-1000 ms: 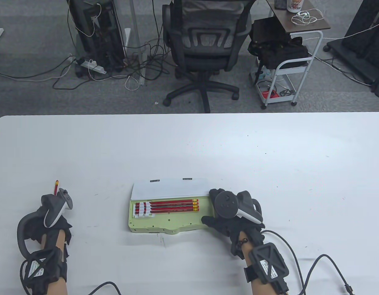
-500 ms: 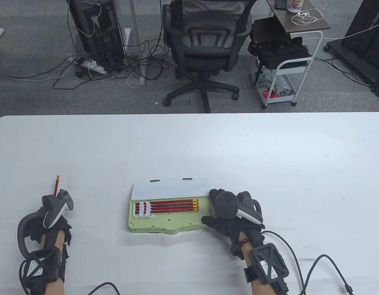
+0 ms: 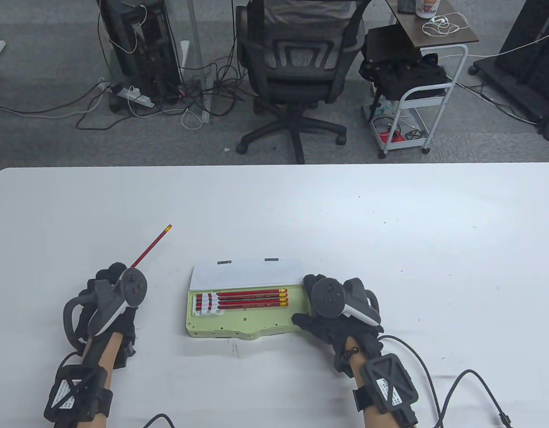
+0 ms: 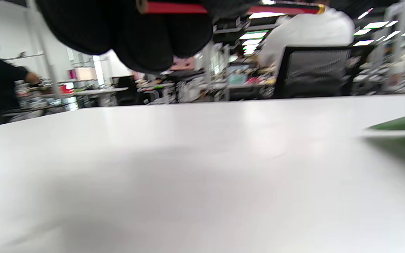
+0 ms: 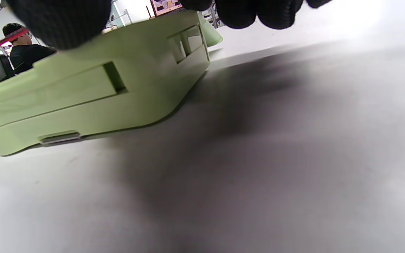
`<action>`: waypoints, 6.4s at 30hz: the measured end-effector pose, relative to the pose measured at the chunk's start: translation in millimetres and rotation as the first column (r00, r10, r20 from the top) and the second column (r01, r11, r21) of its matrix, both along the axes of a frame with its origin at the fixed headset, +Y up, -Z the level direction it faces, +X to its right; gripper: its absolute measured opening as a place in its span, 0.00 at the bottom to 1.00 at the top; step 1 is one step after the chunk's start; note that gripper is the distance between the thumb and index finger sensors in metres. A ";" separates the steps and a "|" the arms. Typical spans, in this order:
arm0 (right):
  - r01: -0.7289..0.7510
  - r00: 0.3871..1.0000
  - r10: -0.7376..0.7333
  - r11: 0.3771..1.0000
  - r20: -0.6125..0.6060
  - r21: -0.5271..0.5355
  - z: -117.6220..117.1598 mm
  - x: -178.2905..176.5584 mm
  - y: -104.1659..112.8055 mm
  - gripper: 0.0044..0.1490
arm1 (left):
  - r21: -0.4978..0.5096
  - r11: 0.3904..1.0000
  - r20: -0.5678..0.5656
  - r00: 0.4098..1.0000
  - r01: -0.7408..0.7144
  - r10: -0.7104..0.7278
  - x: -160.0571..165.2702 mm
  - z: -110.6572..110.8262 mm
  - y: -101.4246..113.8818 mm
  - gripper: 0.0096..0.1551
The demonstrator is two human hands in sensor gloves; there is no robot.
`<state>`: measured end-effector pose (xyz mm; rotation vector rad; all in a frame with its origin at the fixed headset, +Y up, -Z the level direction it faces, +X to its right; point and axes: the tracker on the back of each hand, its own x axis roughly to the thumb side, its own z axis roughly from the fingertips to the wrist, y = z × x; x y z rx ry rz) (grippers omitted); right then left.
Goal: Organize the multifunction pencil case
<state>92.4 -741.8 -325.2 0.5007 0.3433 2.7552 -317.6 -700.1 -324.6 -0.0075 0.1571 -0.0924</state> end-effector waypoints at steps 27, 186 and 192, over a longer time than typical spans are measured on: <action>0.047 0.999 -0.048 0.981 0.002 0.190 10.8 -6.9 21.8 0.57 | 0.173 0.984 0.498 0.866 -0.042 -0.050 89.1 46.3 -5.9 0.25; -0.268 0.951 0.195 0.906 0.240 0.327 17.2 -19.4 20.1 0.48 | -0.339 0.903 0.394 0.831 -0.266 0.392 44.9 22.7 -45.3 0.62; -0.293 0.948 0.226 0.895 0.224 0.336 18.6 -29.1 16.6 0.48 | -0.338 0.903 0.394 0.832 -0.264 0.391 45.1 22.7 -45.4 0.62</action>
